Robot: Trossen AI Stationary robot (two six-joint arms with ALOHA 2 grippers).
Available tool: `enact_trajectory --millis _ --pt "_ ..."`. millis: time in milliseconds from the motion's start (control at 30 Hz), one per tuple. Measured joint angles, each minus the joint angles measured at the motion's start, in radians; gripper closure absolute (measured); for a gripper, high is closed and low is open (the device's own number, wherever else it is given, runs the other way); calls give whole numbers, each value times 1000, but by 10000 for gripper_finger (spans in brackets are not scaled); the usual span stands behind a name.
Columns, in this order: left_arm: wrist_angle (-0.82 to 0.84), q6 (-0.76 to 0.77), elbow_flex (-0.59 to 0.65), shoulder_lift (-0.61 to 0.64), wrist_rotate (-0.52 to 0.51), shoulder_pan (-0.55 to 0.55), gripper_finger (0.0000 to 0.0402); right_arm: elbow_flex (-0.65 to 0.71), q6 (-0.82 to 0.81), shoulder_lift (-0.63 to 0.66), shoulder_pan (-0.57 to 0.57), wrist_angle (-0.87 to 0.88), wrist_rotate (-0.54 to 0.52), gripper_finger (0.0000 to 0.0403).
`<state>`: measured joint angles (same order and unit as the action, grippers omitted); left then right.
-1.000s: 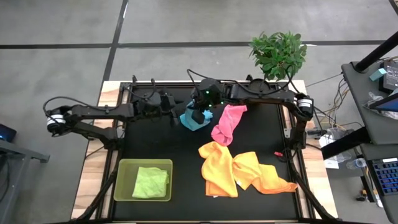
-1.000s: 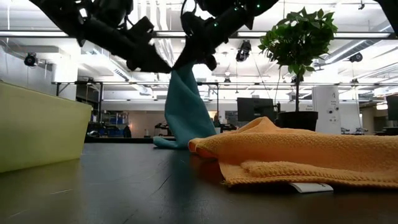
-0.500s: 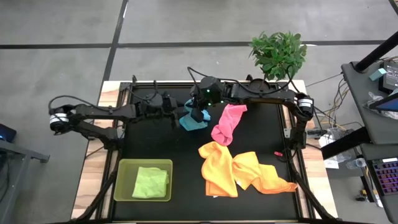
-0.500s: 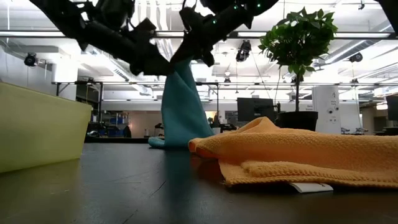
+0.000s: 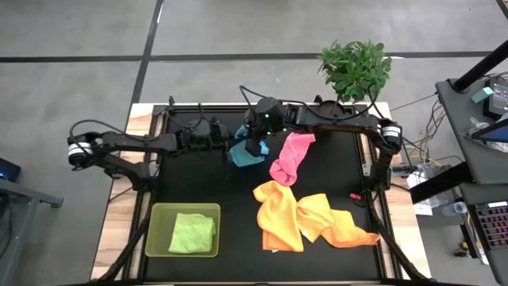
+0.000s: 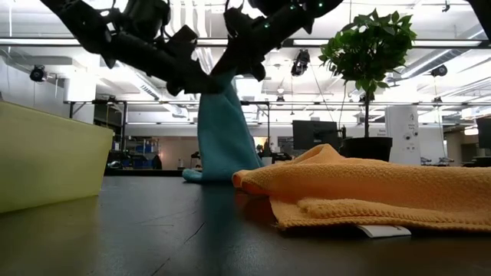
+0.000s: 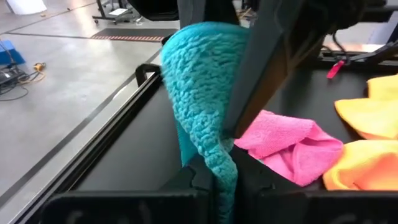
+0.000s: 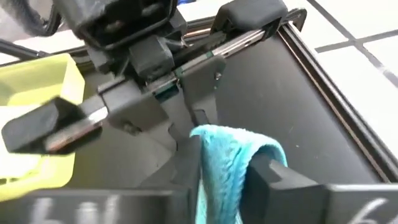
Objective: Fold microfiber towels
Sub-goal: Fold the blue microfiber towel
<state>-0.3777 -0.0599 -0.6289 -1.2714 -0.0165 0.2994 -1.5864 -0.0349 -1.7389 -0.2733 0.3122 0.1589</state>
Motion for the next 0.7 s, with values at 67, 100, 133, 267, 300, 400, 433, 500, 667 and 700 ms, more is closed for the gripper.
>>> enact_trajectory --millis 67,100,133,267,300,400,433,500,667,700 --pt "6 1 0 11 35 0 396 0 35 19 0 29 1 300" --pt "3 1 0 13 65 0 398 0 66 31 0 43 3 287" --pt "4 1 0 16 99 1 399 0 96 45 0 58 5 274" --pt "5 -27 3 32 241 4 400 0 210 104 13 165 6 234" --pt "5 -39 4 35 287 5 400 0 243 117 18 195 7 227" --pt "5 -71 8 41 420 6 400 3 359 148 39 265 8 212" --pt "3 -83 8 42 463 6 401 6 388 152 48 276 7 210" --pt "2 -107 12 42 546 6 401 13 430 155 65 273 8 207" --pt "1 -121 16 42 618 5 401 57 506 147 113 218 9 211" --pt "1 -121 17 42 619 6 401 67 512 143 122 195 9 212"
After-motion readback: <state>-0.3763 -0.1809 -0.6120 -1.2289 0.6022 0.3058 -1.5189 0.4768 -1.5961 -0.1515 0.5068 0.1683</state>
